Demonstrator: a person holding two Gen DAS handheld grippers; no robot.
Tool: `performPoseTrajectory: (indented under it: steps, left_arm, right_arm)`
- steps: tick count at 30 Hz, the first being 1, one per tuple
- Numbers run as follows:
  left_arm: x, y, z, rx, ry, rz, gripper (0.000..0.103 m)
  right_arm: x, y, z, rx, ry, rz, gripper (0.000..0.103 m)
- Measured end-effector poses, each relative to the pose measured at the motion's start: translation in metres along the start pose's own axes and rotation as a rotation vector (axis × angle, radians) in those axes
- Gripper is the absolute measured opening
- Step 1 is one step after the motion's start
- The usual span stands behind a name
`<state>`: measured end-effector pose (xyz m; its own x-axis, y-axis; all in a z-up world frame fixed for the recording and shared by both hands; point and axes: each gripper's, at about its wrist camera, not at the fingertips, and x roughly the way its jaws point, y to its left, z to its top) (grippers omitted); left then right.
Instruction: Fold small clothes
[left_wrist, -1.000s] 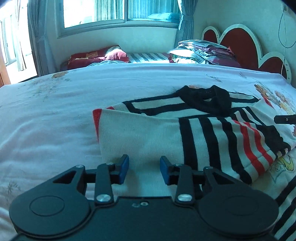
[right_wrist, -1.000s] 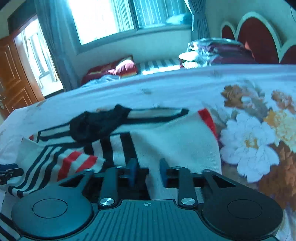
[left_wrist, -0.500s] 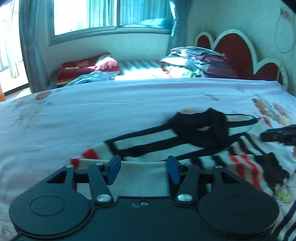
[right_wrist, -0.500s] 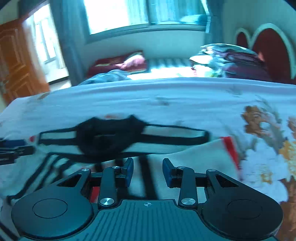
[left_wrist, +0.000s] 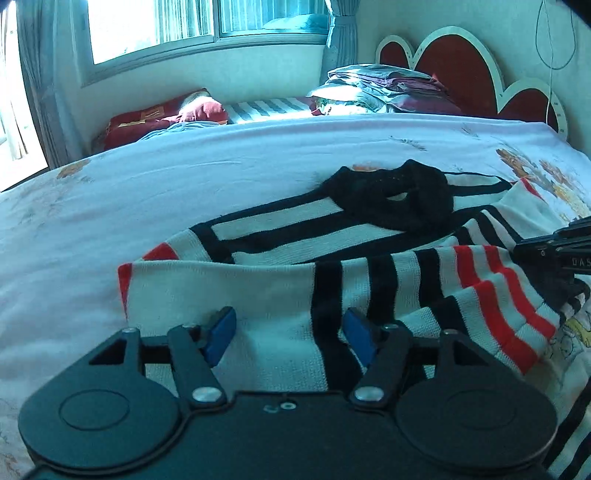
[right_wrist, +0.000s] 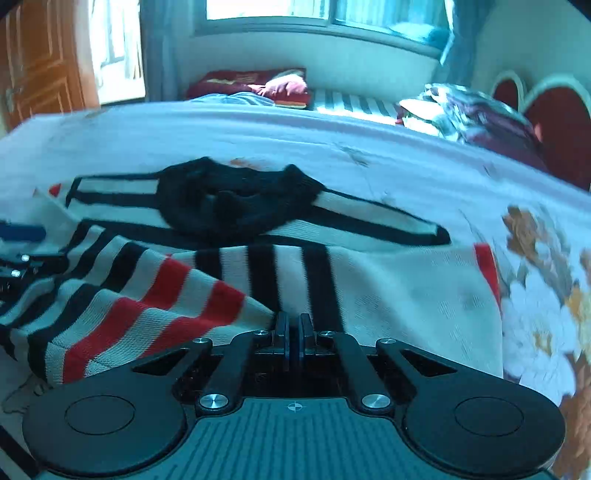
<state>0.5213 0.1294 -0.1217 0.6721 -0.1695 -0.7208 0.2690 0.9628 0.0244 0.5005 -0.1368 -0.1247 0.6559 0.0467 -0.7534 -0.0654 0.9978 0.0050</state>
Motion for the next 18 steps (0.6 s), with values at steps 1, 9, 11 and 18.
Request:
performPoseTrajectory:
  steps: [1, 9, 11, 18]
  left_arm:
    - [0.0, -0.005, 0.003, 0.017, 0.0, 0.014, 0.065]
    - [-0.009, -0.077, 0.016, 0.033, -0.02, -0.051, 0.06]
    - [-0.003, -0.08, 0.003, 0.016, 0.023, -0.05, 0.062]
    - [-0.031, -0.045, -0.036, -0.005, -0.006, 0.042, 0.064]
  right_arm:
    - [0.0, -0.003, 0.002, -0.002, 0.012, -0.008, 0.002]
    - [-0.016, 0.043, 0.013, 0.032, -0.037, 0.103, 0.038]
    - [-0.012, 0.051, -0.002, -0.008, -0.01, 0.09, 0.041]
    - [-0.036, 0.011, -0.043, -0.036, -0.03, 0.028, 0.041]
